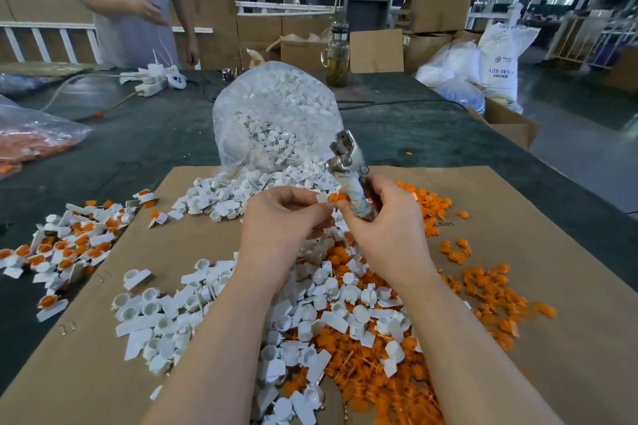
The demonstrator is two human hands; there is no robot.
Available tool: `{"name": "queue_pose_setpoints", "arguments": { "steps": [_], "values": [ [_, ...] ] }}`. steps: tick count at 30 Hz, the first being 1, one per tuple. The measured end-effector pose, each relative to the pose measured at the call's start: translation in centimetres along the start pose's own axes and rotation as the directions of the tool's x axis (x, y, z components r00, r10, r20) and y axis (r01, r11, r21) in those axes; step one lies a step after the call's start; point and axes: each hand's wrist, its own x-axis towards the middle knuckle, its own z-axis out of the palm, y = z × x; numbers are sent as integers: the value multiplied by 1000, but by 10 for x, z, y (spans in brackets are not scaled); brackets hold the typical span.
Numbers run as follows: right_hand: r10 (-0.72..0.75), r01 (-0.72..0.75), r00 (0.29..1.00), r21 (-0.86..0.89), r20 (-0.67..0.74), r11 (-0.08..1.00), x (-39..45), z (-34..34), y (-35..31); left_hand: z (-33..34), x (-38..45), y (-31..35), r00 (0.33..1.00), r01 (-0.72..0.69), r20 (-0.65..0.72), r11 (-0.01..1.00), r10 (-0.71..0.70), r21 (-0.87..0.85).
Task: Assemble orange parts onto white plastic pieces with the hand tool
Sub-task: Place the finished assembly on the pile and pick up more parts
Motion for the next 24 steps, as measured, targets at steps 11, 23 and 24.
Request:
{"name": "queue_pose_setpoints", "arguments": {
  "steps": [11,23,24],
  "values": [
    [8,-9,1000,-13,-18,1000,0,-1,-2,2,-4,4,991,-128,-29,978,134,164],
    [6,-6,1000,-6,-27,1000,0,-2,-2,3,-6,4,981,-192,9,949,196,249],
    [5,-5,1000,-7,-27,1000,0,-2,-2,3,-6,4,980,-196,11,948,199,250]
  ]
}}
